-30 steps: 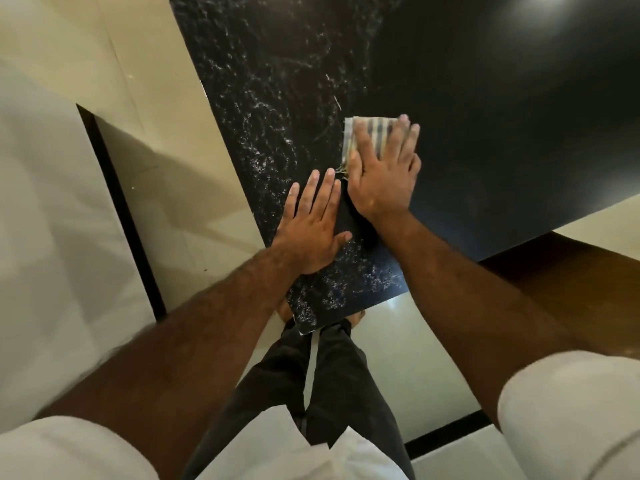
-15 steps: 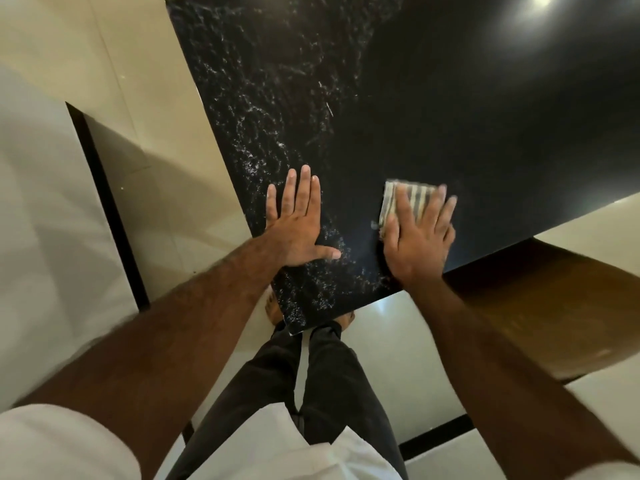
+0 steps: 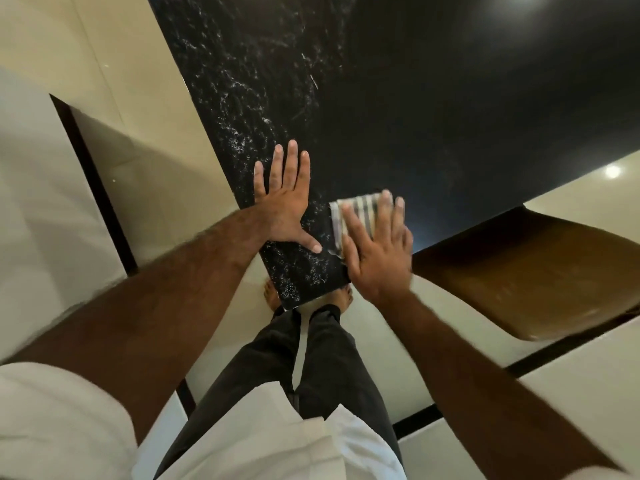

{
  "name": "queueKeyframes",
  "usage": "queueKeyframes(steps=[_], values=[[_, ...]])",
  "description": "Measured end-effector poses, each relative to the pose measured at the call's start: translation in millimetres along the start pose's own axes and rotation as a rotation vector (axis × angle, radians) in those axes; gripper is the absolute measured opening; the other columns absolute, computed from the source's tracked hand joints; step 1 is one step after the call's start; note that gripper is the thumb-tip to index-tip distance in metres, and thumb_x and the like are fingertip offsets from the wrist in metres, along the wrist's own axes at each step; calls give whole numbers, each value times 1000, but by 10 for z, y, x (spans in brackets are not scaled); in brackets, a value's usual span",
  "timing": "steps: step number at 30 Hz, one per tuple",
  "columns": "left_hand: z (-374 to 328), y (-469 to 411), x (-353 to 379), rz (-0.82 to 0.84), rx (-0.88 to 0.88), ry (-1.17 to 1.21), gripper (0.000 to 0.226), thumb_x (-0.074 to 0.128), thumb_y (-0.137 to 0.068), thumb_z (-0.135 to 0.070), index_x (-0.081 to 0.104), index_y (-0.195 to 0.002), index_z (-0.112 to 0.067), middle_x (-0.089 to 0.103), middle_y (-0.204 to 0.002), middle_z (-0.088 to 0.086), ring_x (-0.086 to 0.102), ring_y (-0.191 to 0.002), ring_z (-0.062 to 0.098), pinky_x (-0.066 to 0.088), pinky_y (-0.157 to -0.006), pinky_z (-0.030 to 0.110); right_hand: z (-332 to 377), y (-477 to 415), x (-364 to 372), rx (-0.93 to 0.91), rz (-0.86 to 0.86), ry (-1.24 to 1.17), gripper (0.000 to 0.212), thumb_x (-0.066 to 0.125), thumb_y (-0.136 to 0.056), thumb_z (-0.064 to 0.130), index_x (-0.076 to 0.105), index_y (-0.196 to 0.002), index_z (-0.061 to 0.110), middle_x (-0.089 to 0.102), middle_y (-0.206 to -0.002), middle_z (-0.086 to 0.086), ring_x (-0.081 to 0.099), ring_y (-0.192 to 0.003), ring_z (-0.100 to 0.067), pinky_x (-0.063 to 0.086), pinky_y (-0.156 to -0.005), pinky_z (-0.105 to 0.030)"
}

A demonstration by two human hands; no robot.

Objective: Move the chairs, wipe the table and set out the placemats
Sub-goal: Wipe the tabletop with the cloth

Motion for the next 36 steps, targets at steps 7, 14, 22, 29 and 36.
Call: queueKeyframes(steps=[7, 14, 22, 29, 36], values=[[-15, 17, -51, 21, -26, -25, 187, 88, -51, -88, -45, -157, -9, -56, -161, 19, -48, -152, 41, -21, -124, 70, -795, -193, -192, 303, -74, 26, 63, 24, -115, 58, 5, -174, 48, -4, -183, -17, -1, -168, -47, 25, -127, -71], [-16, 38, -50, 13, -28, -23, 189, 87, -49, -90, -45, -156, -9, -54, -162, 19, -45, -154, 42, -21, -123, 69, -259, -524, -152, 265, -107, -35, 64, 22, -114, 60, 2, -174, 48, -10, -183, -19, -7, -168, -45, 19, -129, -71], [-20, 107, -59, -27, -17, -15, 187, 89, -49, -87, -40, -161, -10, -51, -166, 16, -44, -156, 38, -21, -125, 66, 75, 438, 134, 59, 32, -11, 65, 27, -115, 60, 1, -174, 49, -18, -183, -12, -16, -169, -38, 17, -131, -65], [24, 124, -51, -73, 40, 5, 179, 94, -59, -76, -35, -164, -10, -47, -169, 12, -41, -158, 36, -21, -127, 62, -28, -151, -22, 210, -70, -40, 63, 22, -115, 60, 4, -174, 48, -10, -183, -16, -9, -169, -42, 20, -130, -69], [76, 60, -9, -107, 61, 9, 180, 93, -56, -80, -32, -166, -11, -45, -171, 11, -39, -159, 35, -20, -128, 60, 456, -698, 16, 40, -81, -17, 65, 22, -113, 60, 10, -175, 45, -5, -182, -23, -4, -169, -46, 22, -127, -69]])
Point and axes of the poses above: each hand's wrist, its own y-axis away from the middle knuckle, its own x-axis out of the palm, z = x × y, the point moved 3 cm from there along -y, towards the middle knuckle
